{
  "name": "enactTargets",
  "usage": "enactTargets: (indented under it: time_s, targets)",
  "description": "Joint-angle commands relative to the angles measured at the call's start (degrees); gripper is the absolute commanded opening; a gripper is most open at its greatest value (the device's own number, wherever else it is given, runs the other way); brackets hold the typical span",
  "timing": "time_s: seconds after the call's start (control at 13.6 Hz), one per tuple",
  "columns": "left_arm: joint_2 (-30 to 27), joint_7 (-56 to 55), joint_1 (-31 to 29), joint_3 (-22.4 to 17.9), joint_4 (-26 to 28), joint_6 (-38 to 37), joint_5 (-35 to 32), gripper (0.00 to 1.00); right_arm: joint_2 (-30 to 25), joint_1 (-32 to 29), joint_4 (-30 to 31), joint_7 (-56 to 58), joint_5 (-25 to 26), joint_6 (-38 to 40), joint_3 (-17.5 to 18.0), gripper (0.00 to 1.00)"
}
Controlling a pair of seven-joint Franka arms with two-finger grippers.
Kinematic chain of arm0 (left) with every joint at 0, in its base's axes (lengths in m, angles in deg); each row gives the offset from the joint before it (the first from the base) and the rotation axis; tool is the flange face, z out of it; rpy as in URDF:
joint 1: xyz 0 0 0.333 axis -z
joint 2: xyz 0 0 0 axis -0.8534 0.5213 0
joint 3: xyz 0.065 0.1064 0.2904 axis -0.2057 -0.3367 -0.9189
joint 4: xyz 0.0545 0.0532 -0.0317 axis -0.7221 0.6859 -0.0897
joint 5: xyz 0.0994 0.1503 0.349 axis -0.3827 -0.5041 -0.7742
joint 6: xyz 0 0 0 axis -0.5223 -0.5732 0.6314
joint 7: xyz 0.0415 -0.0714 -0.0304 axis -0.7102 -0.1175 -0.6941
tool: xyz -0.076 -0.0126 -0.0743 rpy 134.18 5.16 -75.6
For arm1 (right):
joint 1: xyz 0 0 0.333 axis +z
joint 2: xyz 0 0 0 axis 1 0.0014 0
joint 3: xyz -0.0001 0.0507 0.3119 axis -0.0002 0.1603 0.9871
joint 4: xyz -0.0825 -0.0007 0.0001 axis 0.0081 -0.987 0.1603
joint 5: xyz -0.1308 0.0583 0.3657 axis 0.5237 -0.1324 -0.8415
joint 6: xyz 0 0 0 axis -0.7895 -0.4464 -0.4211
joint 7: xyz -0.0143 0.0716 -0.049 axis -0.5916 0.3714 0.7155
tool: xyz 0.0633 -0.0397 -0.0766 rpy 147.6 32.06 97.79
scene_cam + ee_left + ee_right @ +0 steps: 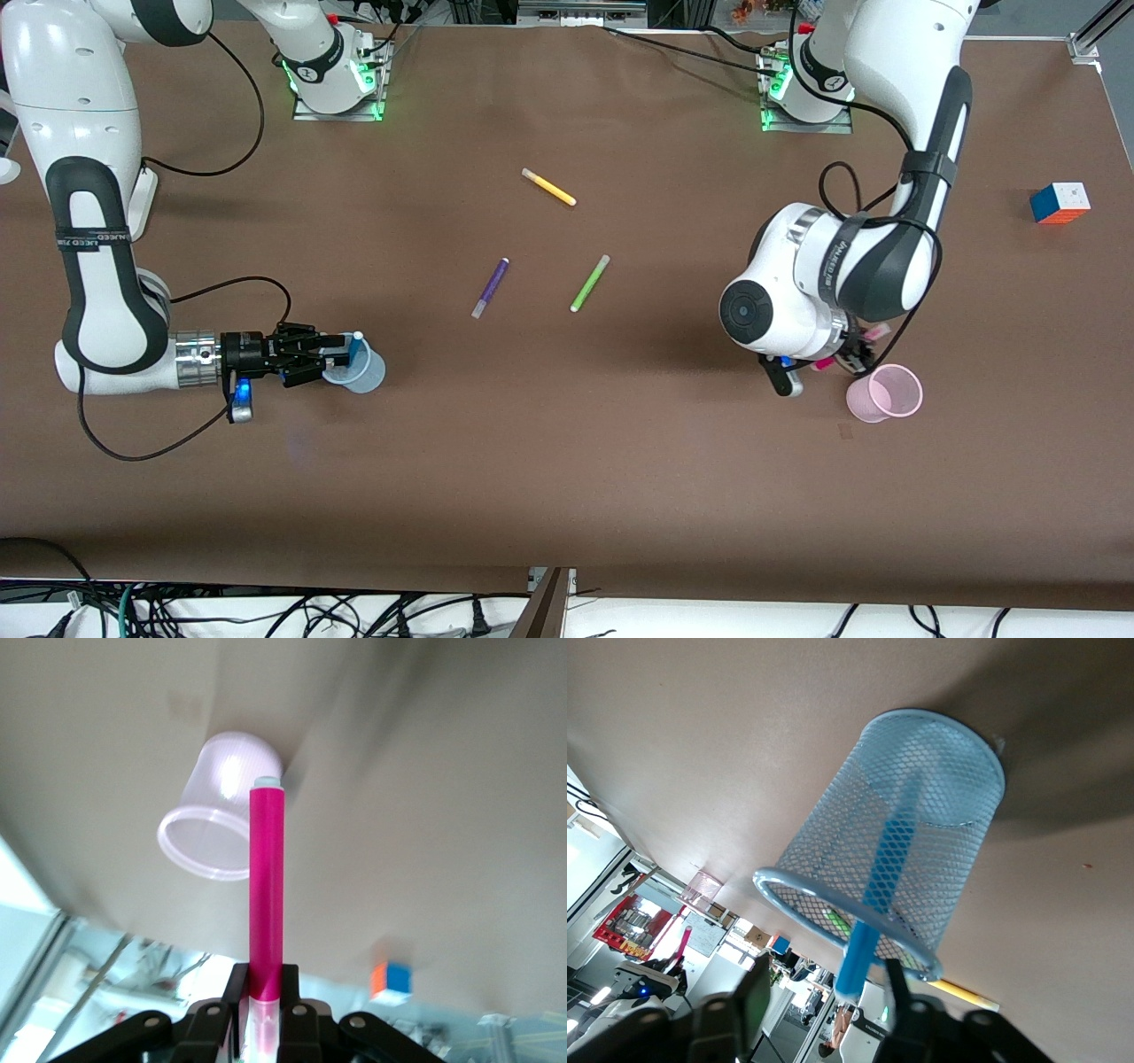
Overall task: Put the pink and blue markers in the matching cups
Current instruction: 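Carry the blue marker into the blue cup while the left gripper carries pink, then open the right gripper over the blue cup while the left gripper releases pink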
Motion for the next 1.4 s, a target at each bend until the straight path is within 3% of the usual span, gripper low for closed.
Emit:
enactTargets:
  time_s: [0.0, 0.15, 0.29, 0.66, 0.96, 1.03, 1.18, 1.33]
  targets:
    - [-0.8, 4.4, -0.7, -0.1, 0.6, -2.6, -4.4, 0.03, -0.6, -1.1, -0.6, 0.1, -1.5, 2.9, 0.6, 0.99]
    - [-0.4, 4.6, -2.5, -0.3, 0.6, -2.5, -4.5, 0.01, -3.1, -1.1, -1.0, -1.0, -0.2, 3.6, 0.4, 0.99]
    - [0.9, 4.0, -4.7, -0.4, 0.2, -1.7, -4.7, 0.01, -7.2, -1.0, -1.1, -1.9, 4.6, 3.5, 0.4, 0.99]
    - [3.5, 4.3, -7.6, -0.4, -0.1, 3.3, -6.5, 0.03, -19.7, 2.1, -1.4, -2.0, 31.5, 3.4, 1.0, 0.99]
    - [4.1, 4.2, -9.6, -0.4, 0.0, 9.4, -9.5, 0.04, -28.8, 10.0, -1.4, -1.3, 54.9, 6.2, 1.1, 0.99]
    - [4.2, 4.2, -9.5, -0.4, 0.0, 9.3, -9.5, 0.07, -30.7, 11.4, -1.4, -1.2, 58.8, 6.9, 1.1, 0.99]
    - [4.2, 3.8, -8.9, -0.4, 0.0, 9.0, -9.5, 1.0, -34.4, 11.9, -1.5, -0.4, 60.2, 9.2, 1.0, 0.99]
    - [4.1, 3.9, -7.9, -0.4, -0.1, 8.4, -9.3, 1.0, -36.7, 11.9, -1.7, 1.8, 60.3, 13.4, 0.3, 0.99]
